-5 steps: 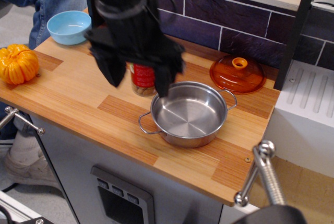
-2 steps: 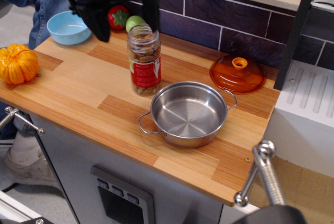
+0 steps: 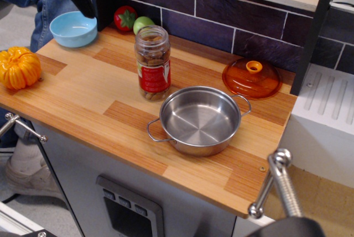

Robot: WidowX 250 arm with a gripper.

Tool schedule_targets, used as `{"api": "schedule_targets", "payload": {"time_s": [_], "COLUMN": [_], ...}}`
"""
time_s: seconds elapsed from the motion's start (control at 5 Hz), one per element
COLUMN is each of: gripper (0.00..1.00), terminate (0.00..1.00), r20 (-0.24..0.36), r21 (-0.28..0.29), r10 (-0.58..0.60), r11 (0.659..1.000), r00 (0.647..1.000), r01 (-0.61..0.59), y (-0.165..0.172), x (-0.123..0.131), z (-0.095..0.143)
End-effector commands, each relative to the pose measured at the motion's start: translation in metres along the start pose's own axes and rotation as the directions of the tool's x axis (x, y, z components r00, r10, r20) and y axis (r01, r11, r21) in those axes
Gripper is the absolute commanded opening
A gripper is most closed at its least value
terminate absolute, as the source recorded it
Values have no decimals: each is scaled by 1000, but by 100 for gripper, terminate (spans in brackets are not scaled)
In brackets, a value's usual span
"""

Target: Pour almonds in pot

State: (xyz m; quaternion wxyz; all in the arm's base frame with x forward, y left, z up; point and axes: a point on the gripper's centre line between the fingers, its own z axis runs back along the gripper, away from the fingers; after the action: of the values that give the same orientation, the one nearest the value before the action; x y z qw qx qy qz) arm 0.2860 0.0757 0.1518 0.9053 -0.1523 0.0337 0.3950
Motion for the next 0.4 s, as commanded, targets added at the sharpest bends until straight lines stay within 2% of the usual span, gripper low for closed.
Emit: {"api": "schedule_targets", "payload": {"time_s": [0.0,0.2], "gripper": [100,100], "terminate": [0,0], "r20": [-84,-166], "r21": [10,33], "r10": [163,233], "r11": [987,972], "r00": [983,958], "r01": [-162,-231], "y": [14,17], "x": [31,51], "z": [3,-7]}}
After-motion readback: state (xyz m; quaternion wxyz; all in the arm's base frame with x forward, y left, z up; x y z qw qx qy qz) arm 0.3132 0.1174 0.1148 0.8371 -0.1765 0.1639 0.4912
